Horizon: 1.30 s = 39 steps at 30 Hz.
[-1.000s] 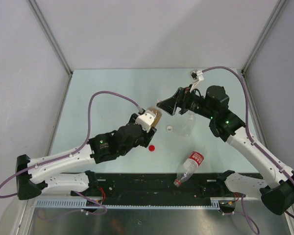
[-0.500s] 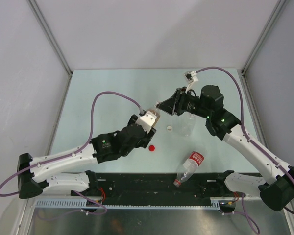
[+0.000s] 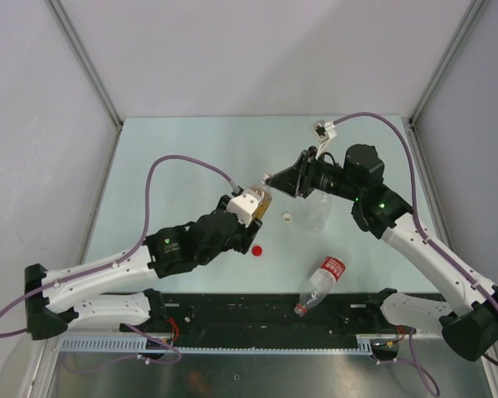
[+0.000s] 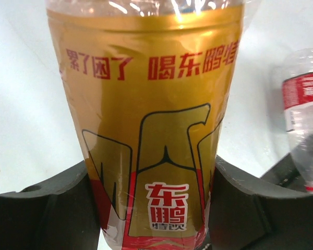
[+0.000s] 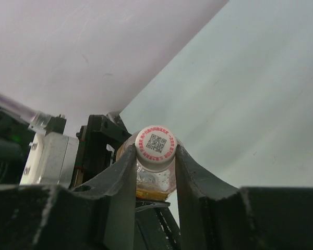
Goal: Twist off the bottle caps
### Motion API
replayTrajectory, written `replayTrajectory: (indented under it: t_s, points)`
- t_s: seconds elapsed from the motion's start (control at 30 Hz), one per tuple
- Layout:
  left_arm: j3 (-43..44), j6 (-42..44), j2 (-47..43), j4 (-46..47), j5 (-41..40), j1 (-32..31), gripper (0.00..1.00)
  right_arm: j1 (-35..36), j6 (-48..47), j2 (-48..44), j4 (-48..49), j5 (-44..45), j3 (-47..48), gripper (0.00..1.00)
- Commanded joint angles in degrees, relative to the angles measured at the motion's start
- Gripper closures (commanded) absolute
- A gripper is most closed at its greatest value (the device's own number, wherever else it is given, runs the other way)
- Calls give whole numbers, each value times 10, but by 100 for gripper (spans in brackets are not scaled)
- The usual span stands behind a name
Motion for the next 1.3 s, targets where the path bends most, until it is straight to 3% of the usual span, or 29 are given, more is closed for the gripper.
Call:
replayTrajectory:
  t_s: [0.0,0.27,0.8,1.1,1.27]
  points:
    - [-3,15,-43,65,102,-2,100,2,-63,-32,20,-52,25,100]
    - [-35,38,-88,146,332,18,100,-21,-89,-71,38,-146,25,100]
    - [-48,39,-102,252,740,48,100,-58,-10,-102,193,-352,25,100]
    - [-54,15,-82,311,831,49,100,-59,22,-108,247,-399,25,98]
    - [-58,14,-83,313,813,52,100,-59,13,-108,231,-392,25,81]
